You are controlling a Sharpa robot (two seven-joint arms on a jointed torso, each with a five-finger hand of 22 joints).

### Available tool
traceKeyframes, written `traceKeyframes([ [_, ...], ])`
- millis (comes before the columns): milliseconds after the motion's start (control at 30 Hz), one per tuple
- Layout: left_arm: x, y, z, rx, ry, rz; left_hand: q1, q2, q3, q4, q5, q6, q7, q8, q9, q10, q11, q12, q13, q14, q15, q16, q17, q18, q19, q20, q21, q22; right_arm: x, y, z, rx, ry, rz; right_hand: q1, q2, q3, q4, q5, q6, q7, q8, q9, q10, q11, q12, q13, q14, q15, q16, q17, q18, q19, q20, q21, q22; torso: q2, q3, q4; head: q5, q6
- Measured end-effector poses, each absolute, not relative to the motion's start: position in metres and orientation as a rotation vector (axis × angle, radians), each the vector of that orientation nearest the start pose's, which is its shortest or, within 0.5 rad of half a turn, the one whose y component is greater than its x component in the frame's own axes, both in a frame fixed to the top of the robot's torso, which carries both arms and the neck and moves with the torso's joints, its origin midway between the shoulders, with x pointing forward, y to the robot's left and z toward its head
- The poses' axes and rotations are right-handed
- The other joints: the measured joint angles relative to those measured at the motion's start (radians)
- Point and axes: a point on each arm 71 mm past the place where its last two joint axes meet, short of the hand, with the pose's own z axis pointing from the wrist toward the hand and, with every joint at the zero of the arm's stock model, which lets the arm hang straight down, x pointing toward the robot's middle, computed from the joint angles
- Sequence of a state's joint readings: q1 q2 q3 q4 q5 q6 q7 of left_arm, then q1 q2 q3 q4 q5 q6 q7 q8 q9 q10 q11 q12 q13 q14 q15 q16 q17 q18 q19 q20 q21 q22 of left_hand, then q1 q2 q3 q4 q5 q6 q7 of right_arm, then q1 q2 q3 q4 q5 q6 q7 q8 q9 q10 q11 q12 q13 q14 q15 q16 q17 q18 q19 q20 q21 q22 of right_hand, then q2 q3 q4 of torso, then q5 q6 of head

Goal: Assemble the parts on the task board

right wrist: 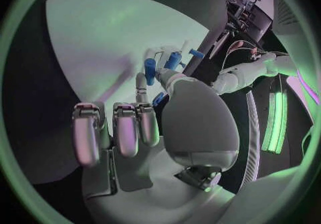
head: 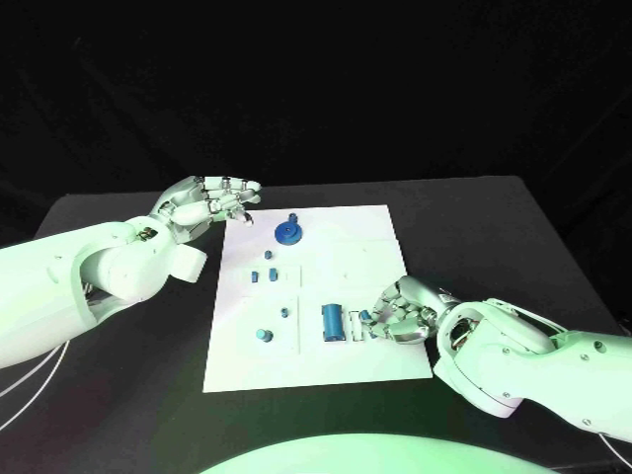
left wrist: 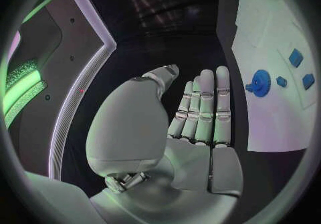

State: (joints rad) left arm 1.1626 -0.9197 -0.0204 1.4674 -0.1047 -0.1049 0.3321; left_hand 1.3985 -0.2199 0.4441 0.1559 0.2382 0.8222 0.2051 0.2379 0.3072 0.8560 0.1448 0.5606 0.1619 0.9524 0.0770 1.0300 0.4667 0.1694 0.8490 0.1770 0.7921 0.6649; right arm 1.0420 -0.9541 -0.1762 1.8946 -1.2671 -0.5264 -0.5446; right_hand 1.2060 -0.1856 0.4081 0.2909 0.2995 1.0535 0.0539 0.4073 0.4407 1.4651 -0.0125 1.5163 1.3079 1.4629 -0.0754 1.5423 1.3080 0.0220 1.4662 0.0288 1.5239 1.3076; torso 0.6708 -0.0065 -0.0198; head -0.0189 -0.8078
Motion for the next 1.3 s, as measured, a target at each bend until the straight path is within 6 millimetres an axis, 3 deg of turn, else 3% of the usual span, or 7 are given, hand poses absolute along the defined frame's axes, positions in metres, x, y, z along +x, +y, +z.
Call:
traceKeyframes([
  [500,0.488,0.253,-0.194,-1.043,1.56,-1.558,0.0,0.0,0.0,0.0,0.0,0.0,0.0,0.0,0.0,0.0,0.0,0.0,0.0,0.0,0.0,0.0,0.0,0.0,0.0,0.0,0.0,-0.001,0.362,-0.174,-0.273,0.446,2.011,0.609,-0.011,0.001,-0.005,0.0,0.0,0.005,-0.005,-0.001,-0.005,0.0,0.0,0.004,0.0,0.0,0.0,0.0,0.0,0.0,0.0,0.0,0.0,0.0,0.0,0.0003,0.0001,0.001,-0.002],
  [1300,0.488,0.252,-0.194,-1.035,1.568,-1.561,0.0,0.0,0.0,0.0,0.0,0.0,0.0,0.0,0.001,0.0,0.0,0.0,0.0,0.0,0.0,0.0,0.001,0.0,0.0,0.0,-0.002,-0.003,0.363,-0.17,-0.279,0.442,2.055,0.609,-0.02,-0.003,-0.015,-0.001,-0.004,0.001,0.0,-0.007,-0.007,0.0,0.0,0.004,0.0,0.0,0.0,0.0,0.0,0.0,0.0,0.0,-0.012,0.001,-0.001,0.0,0.0001,0.004,-0.004],
])
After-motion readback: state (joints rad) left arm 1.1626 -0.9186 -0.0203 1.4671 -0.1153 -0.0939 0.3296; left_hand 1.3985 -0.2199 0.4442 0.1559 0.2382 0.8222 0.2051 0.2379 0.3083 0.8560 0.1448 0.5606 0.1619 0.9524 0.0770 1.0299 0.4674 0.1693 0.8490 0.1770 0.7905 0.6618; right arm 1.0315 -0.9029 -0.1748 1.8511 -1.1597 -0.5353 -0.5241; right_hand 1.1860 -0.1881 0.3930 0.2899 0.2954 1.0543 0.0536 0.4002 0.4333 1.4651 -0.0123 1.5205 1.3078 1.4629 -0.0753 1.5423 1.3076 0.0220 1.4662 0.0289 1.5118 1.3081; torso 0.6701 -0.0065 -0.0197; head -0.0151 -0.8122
